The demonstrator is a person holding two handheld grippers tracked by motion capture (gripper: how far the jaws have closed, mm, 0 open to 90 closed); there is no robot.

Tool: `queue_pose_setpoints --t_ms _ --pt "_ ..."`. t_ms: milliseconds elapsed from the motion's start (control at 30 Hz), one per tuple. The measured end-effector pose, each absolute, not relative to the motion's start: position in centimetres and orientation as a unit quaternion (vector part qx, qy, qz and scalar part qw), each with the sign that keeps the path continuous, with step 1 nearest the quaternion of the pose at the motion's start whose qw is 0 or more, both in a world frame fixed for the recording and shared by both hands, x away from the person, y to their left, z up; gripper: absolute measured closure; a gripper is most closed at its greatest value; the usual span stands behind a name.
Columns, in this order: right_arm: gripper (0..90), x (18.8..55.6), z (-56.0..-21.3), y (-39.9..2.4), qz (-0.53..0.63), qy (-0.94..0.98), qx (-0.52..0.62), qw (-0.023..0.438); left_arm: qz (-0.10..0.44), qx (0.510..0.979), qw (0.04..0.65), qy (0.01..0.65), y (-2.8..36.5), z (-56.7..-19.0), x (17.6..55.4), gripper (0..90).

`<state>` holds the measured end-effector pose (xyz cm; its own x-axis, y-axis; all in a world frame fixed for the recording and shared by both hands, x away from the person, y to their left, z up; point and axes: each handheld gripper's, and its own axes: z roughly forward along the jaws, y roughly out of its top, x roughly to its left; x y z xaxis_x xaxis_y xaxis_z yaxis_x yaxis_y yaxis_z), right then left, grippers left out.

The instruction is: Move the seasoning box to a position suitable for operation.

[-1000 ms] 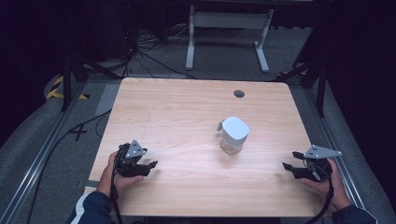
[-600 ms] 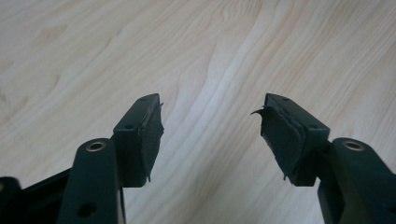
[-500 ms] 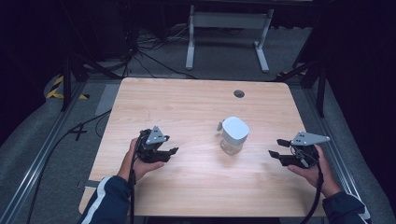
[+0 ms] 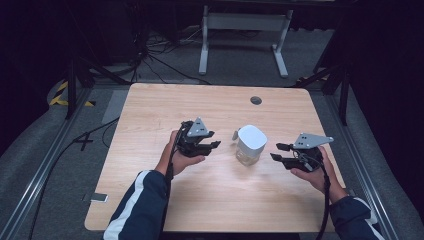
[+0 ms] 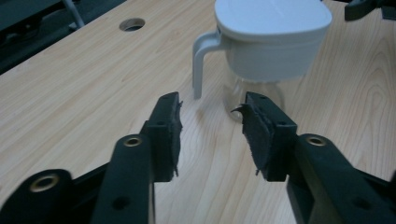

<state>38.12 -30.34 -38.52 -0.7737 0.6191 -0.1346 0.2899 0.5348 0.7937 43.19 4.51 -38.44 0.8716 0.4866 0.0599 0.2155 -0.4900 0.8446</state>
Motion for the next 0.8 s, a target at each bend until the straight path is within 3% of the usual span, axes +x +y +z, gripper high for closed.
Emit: queue_pose_setpoints --t_ms 400,800 --pt "73.3 38.4 -39.1 -29.3 0.398 0.861 0.249 0.197 0.160 0.845 0.474 0.189 -0.1 -37.5 45.6 79.2" --pt "66.3 38.5 -39.2 -29.4 0.399 0.857 0.256 0.200 0.149 0.840 0.486 0.189 -2.6 -37.4 46.7 87.2"
